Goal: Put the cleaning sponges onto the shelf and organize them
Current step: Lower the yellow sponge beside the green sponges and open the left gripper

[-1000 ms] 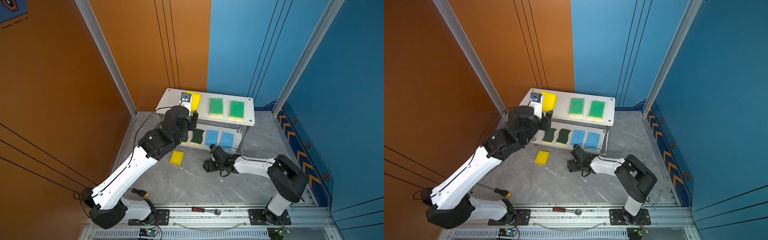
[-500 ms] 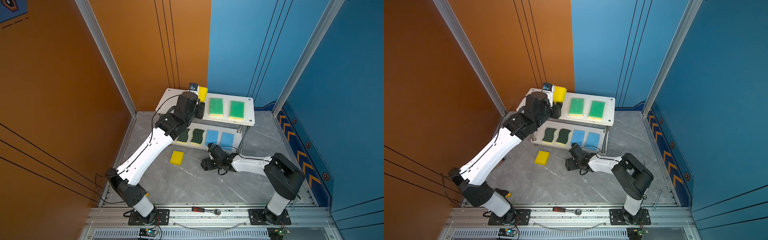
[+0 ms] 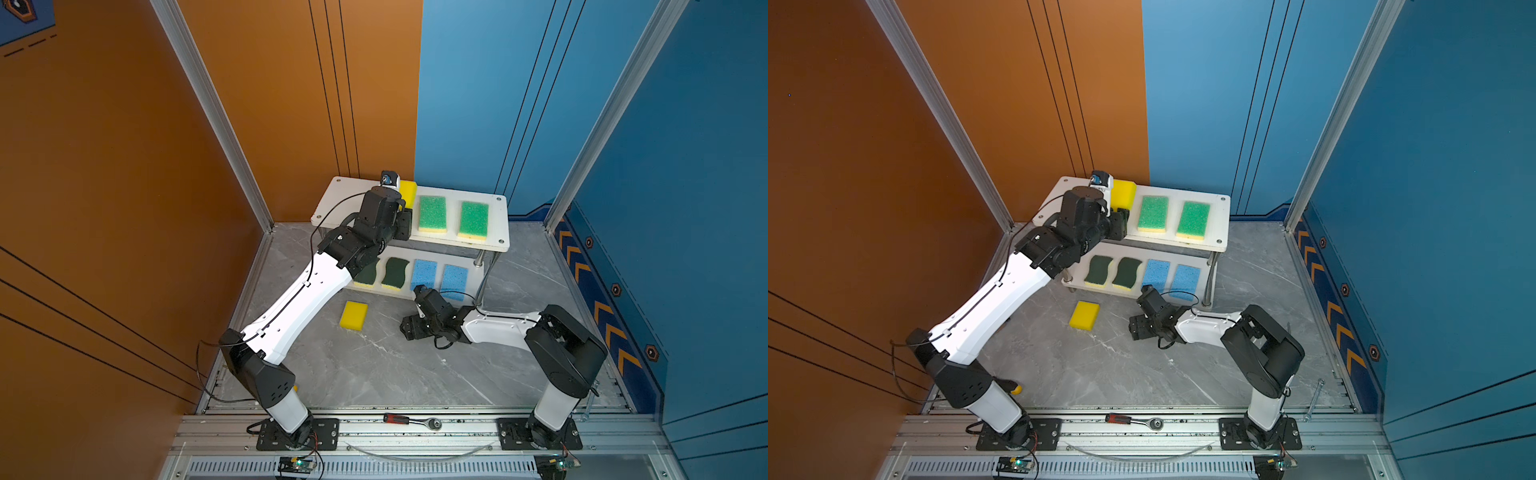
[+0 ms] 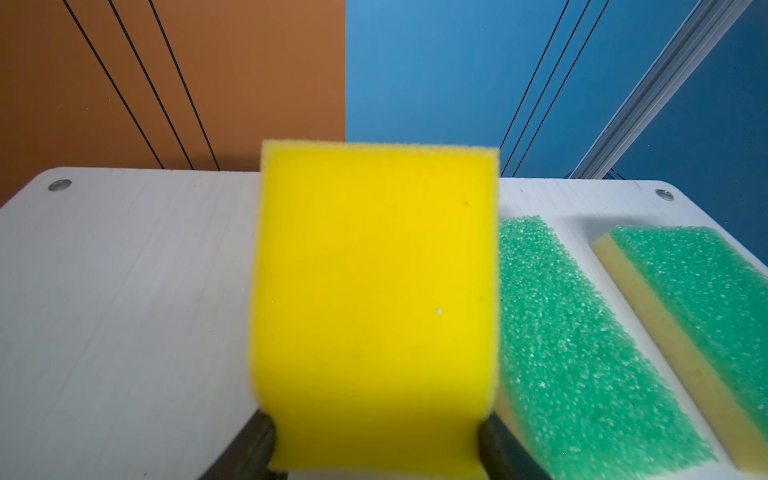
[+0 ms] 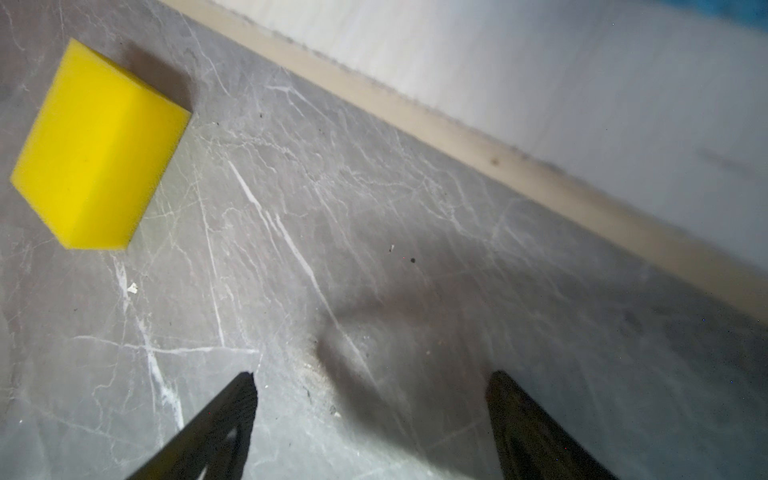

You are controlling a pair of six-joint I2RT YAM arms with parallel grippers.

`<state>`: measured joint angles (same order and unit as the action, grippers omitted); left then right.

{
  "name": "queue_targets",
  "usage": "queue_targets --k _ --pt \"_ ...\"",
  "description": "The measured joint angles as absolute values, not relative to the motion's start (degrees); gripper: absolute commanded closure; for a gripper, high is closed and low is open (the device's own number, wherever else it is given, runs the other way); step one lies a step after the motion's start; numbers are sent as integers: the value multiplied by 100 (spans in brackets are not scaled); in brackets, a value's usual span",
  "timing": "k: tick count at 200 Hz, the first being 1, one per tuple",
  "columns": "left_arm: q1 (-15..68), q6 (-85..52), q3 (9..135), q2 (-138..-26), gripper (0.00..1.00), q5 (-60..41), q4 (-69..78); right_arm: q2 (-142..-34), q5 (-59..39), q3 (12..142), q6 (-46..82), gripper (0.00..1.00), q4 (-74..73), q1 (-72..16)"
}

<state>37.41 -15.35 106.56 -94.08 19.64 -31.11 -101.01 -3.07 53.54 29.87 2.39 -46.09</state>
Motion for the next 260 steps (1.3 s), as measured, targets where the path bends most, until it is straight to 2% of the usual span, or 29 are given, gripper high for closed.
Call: queue_targets --k 150,260 --pt "3839 -1638 10346 -9139 38 2488 -3214 -10106 -451 5301 3011 15 32 -4683" --pt "3924 -1664 10337 -9181 37 2512 -3249 -10092 -451 5245 3052 15 -69 -4707"
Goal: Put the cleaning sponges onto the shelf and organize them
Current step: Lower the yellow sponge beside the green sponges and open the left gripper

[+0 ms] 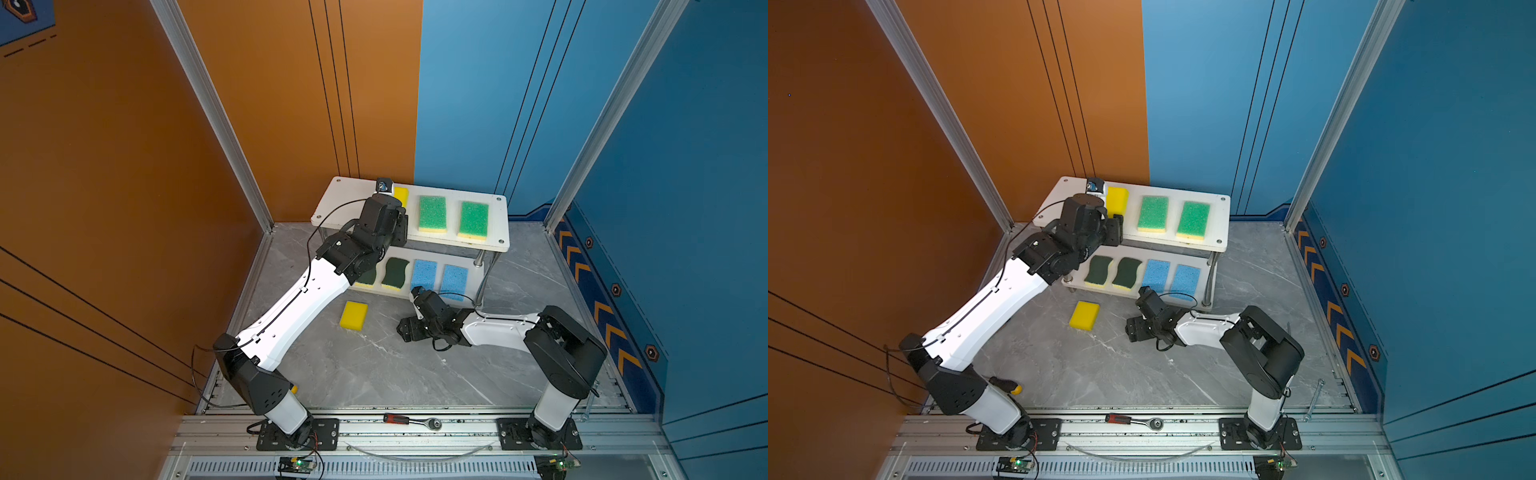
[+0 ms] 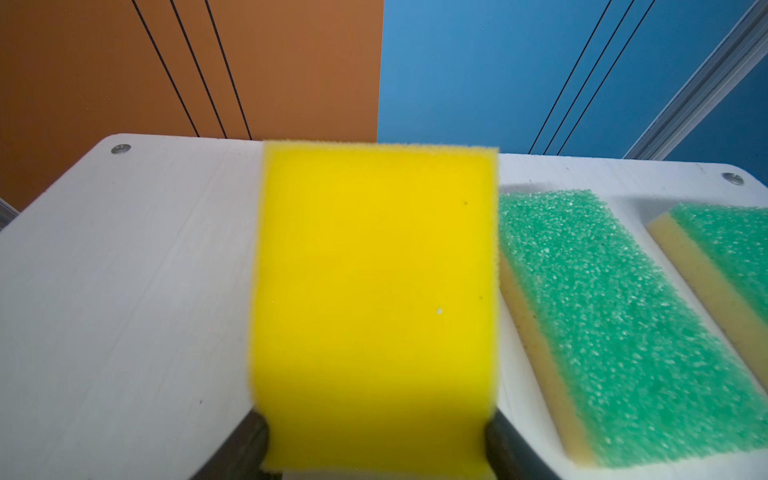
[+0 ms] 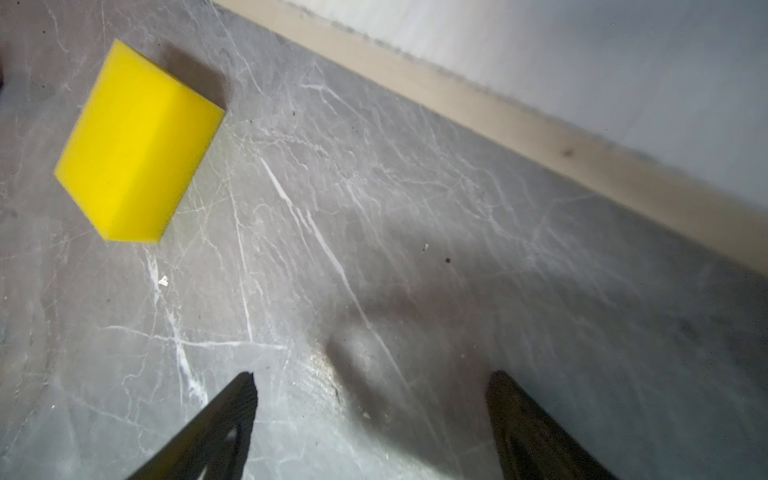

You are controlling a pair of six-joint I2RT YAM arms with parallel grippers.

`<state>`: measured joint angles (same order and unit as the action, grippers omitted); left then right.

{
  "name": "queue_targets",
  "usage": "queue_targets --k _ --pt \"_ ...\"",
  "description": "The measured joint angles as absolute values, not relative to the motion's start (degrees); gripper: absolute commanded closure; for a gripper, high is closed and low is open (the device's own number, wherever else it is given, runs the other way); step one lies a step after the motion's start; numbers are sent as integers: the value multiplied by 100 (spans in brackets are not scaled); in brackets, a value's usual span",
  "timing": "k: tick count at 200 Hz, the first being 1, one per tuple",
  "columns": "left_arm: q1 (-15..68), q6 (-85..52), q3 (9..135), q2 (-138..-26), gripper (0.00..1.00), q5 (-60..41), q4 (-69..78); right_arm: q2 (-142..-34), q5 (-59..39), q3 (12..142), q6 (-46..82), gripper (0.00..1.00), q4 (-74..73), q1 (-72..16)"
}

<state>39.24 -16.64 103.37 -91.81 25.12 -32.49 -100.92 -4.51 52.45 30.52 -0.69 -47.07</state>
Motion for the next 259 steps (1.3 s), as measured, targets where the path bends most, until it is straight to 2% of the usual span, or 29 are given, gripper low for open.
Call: queue_targets --k 139,188,251,254,259 --pt "3951 -1793 10492 -9428 27 2532 -3273 -10090 -451 5223 3052 14 -113 -4737" --pt "3951 -1863 10492 -9428 17 2530 -3256 -10090 -451 5223 3055 14 -113 -4781" --pt "3951 -1896 10488 -9419 15 2530 -3242 -10090 -451 5225 3055 14 -115 -4797" --pt "3951 -1896 10486 -9417 10 2530 -3240 -10092 -451 5223 3055 14 -113 -4797" --pt "3951 -1883 10477 -9408 9 2530 -3238 -10090 -451 5225 3055 14 -113 -4797"
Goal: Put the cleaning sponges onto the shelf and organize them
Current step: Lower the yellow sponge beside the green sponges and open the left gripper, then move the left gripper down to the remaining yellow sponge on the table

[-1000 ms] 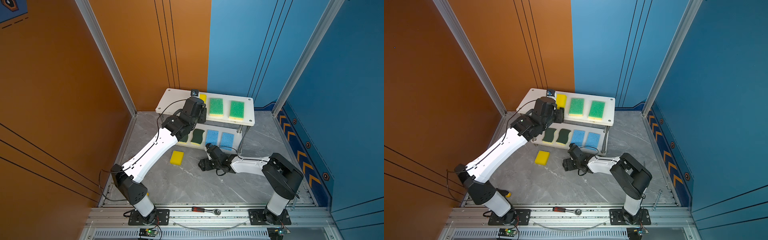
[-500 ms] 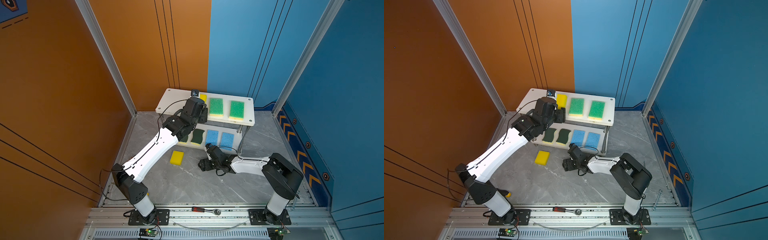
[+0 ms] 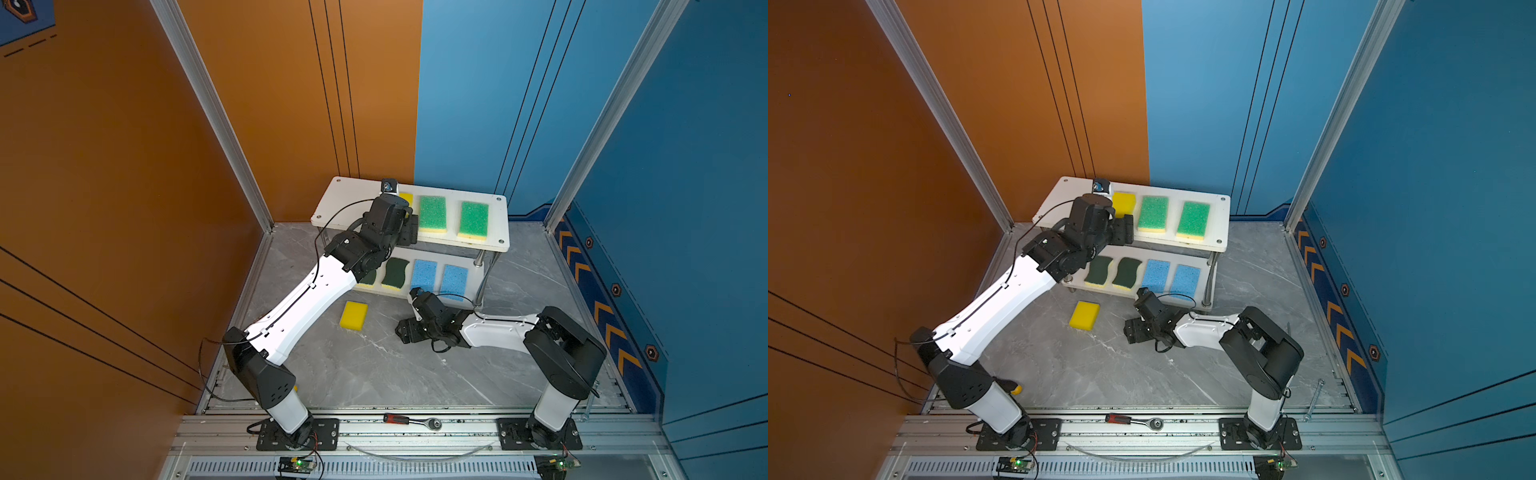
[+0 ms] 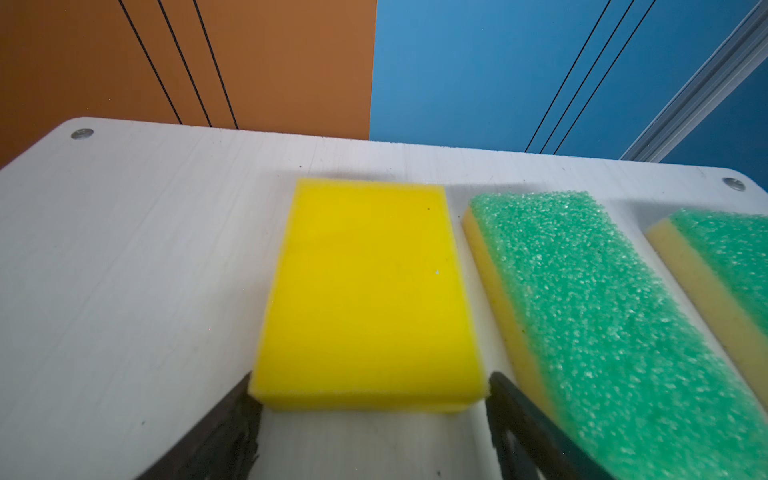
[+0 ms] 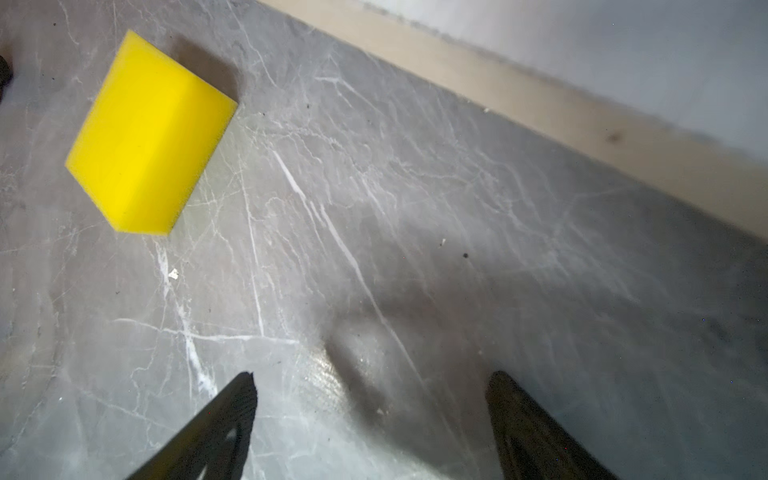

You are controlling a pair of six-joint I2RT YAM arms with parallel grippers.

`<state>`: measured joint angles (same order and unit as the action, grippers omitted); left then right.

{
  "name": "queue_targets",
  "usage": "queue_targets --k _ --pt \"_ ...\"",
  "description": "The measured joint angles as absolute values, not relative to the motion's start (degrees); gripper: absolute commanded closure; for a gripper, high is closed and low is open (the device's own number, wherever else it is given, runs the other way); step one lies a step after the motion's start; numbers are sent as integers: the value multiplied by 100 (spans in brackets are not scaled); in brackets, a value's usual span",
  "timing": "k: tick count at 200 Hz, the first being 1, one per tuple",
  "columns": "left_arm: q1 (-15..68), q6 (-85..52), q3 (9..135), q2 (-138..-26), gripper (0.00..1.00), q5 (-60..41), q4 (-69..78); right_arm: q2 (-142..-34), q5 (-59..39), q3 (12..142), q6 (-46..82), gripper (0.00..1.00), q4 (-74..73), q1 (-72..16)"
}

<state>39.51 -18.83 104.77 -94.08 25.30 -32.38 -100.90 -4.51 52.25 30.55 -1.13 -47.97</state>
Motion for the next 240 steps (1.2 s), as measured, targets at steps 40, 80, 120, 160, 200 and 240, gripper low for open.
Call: queue_targets --k 40,80,120,160,200,240 --pt "3951 -1892 10368 -9317 3 2528 -3188 -10092 -451 5231 3065 14 -108 -4803" --pt "3951 -1892 10333 -9284 2 2526 -3124 -10092 -451 5234 3096 14 -108 -4801" --pt "3951 -1841 10333 -9188 2 2523 -3098 -10092 -451 5236 3096 14 -106 -4803" --pt "3953 -1778 10333 -8917 2 2523 -3028 -10090 -449 5236 3096 14 -106 -4805" --pt "4012 -1739 10147 -8519 2 2530 -2974 -10090 -458 5321 3094 14 89 -4807" --pt "4097 -1813 8886 -7395 2 2711 -2862 -10071 -585 5408 3048 13 344 -4805"
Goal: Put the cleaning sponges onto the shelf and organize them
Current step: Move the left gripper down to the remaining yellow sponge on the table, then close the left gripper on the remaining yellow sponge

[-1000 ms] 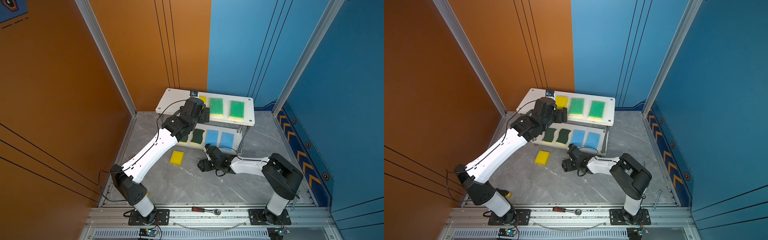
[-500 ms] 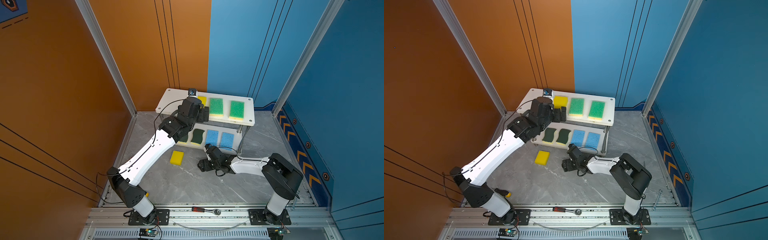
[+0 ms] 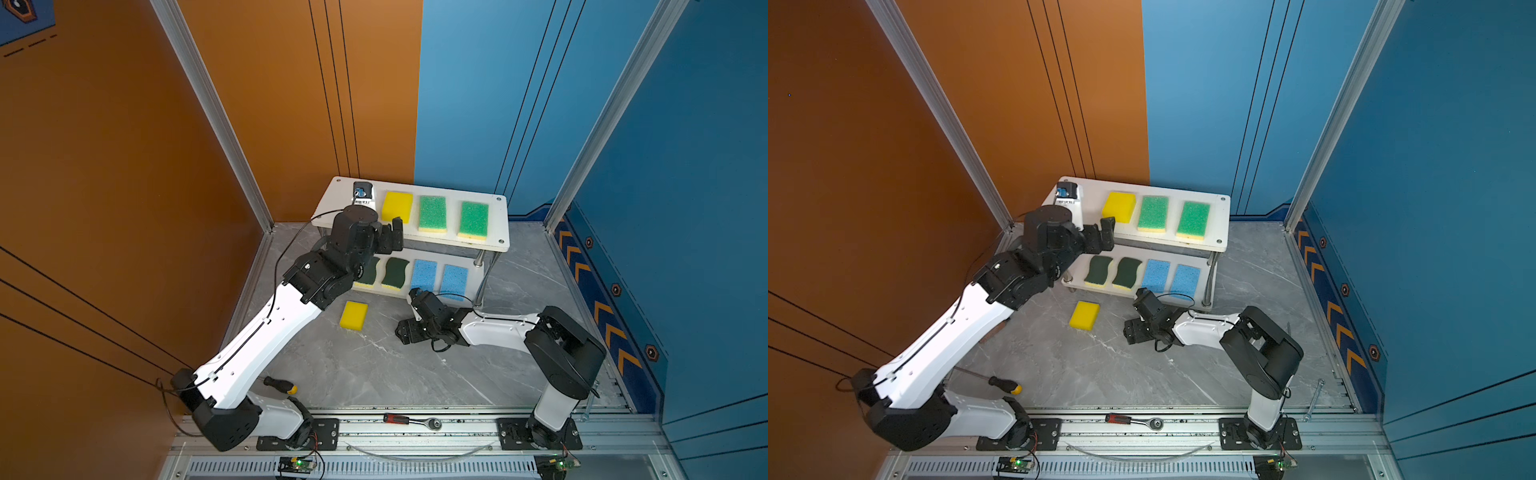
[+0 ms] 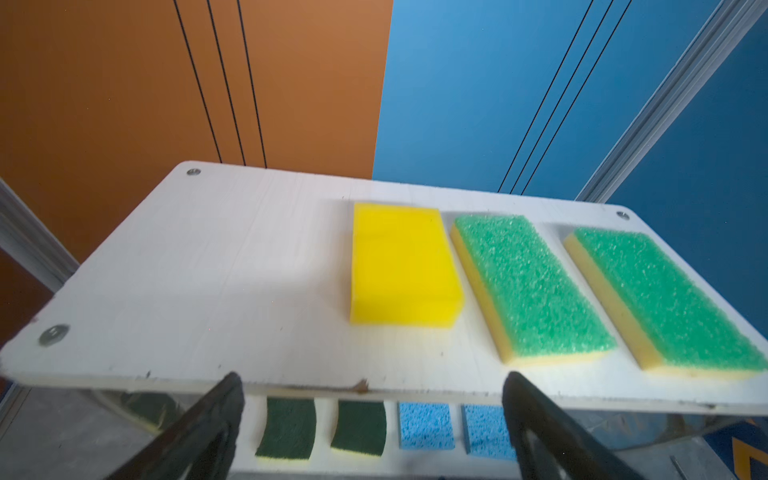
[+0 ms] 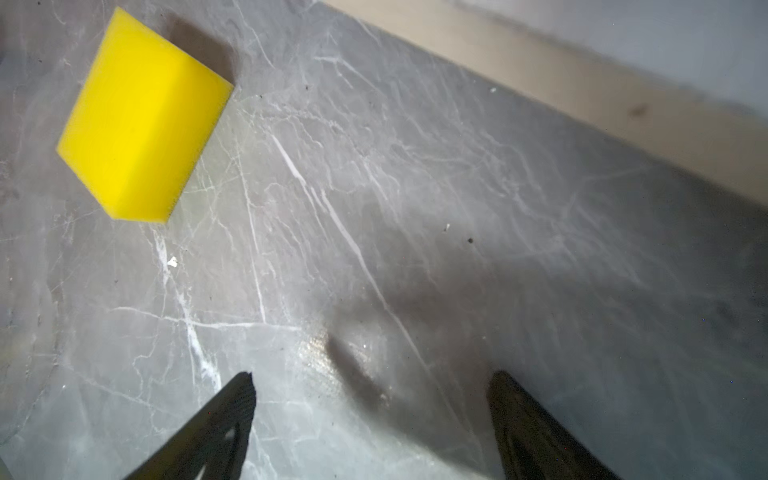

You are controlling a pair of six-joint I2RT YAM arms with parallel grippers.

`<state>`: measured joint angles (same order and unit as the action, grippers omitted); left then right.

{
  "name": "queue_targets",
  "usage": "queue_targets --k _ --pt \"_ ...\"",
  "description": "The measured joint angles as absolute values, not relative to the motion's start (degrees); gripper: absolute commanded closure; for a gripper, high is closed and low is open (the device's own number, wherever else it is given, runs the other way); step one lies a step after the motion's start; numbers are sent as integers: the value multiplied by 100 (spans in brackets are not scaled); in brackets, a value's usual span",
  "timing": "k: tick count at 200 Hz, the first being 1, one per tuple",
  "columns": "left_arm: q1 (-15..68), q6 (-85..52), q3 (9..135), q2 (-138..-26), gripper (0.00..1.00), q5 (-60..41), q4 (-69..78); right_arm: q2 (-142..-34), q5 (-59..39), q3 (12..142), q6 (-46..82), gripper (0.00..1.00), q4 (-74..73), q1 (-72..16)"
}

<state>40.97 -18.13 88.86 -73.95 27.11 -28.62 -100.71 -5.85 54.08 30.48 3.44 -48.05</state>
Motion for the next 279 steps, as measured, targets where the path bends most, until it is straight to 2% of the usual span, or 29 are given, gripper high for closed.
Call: queue_targets --k 61,139,181,222,279 --pt "4134 -2714 5830 -5459 2 3114 -2867 -10027 -773 5498 3050 13 493 -4807" --pt "3972 -2724 3194 -4768 2 3063 -2104 -9979 -729 6167 3046 12 893 -4807" --pt "3522 -2373 2770 -4836 2 2915 -1273 -9810 -633 6243 3026 11 1107 -4807" --pt "2814 -2187 2700 -5594 2 2296 -585 -9721 -574 6246 3017 8 1203 -4805" --pt "2735 -2187 2700 -6632 2 1763 -25 -9717 -576 6246 2985 7 1302 -4731"
